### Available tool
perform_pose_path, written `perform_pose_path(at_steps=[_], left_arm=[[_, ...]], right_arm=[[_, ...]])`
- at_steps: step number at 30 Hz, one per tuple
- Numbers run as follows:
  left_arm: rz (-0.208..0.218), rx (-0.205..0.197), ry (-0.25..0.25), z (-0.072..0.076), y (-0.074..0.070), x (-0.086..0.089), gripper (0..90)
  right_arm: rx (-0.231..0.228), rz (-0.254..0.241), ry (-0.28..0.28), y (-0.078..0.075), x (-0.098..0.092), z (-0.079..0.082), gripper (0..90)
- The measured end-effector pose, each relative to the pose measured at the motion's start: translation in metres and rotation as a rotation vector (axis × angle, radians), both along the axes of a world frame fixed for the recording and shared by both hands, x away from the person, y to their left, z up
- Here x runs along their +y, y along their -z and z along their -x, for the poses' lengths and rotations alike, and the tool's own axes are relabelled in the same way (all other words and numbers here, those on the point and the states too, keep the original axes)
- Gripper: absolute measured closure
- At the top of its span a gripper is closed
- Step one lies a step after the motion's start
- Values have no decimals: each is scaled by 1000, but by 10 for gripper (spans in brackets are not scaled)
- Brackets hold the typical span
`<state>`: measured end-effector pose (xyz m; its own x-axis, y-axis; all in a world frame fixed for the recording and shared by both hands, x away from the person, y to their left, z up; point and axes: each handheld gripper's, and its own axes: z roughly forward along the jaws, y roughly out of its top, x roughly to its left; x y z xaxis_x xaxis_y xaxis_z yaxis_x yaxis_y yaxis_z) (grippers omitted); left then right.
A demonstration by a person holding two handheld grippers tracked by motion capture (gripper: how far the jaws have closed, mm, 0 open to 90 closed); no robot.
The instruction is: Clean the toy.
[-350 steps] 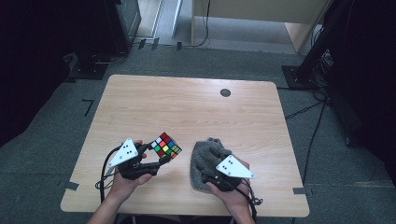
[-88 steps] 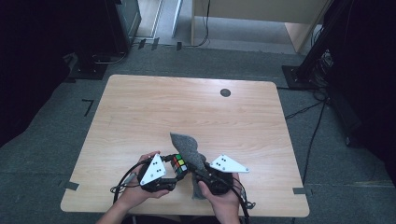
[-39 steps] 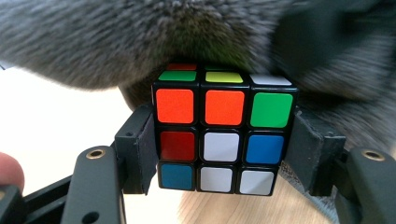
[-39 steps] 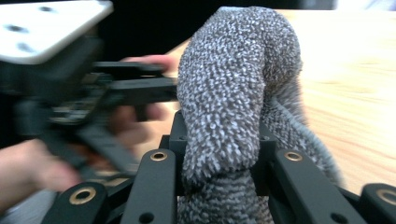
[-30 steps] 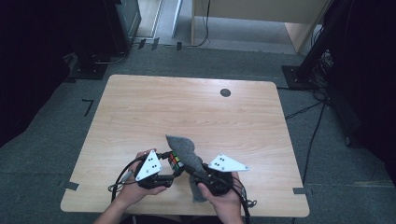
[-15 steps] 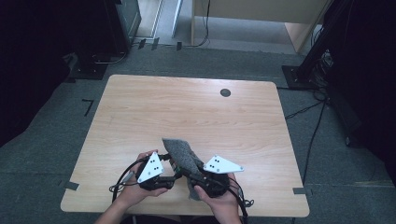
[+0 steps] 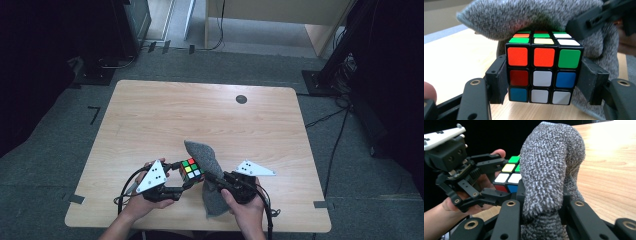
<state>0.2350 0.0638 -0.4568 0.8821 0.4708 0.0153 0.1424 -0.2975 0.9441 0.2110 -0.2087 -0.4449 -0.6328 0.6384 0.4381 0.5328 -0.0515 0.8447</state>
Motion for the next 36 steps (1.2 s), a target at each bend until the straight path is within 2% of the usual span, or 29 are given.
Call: perform_pose_path(at_steps=[2,5,7,8,11,15,17,19,21,23,26,30,32,33,36], left_arm=[[15,4,-6,-1,-1,3,344],[42,12,-6,-3,-3,7,344],[25,1,-11,-3,-2,7,343],[11,-1,-10,-3,-1,6,344],[-6,8,16,-2,3,2,344],[-2,-4,55,3,3,-5,343],[-7,-10,58,4,3,-6,343],[-4,-9,50,4,3,-6,343],[-4,-7,42,3,3,-4,343],[4,-3,32,0,4,-1,343],[2,-2,13,-2,5,3,343],[14,1,-33,-6,3,7,343],[21,4,-42,-7,2,9,343],[27,4,-47,-7,1,11,343],[44,7,-45,-7,0,13,343]], right_arm=[[11,-13,-7,5,-1,-1,735],[29,26,-23,11,1,-3,736],[36,29,-33,11,1,-4,736],[36,14,-32,10,0,-5,736],[-1,-39,-13,1,-5,-2,736],[-50,-57,32,-7,-9,2,736],[-36,-82,56,-4,-13,1,737],[-10,-99,49,1,-14,-1,740],[12,-129,18,7,-14,-3,747],[45,-161,-52,10,-12,-6,747],[45,-127,-79,13,-9,-7,749],[53,-126,-123,13,-8,-8,750],[44,-81,-146,13,-4,-7,750],[38,-57,-142,13,-2,-6,749],[21,-54,-95,10,-6,-7,748]])
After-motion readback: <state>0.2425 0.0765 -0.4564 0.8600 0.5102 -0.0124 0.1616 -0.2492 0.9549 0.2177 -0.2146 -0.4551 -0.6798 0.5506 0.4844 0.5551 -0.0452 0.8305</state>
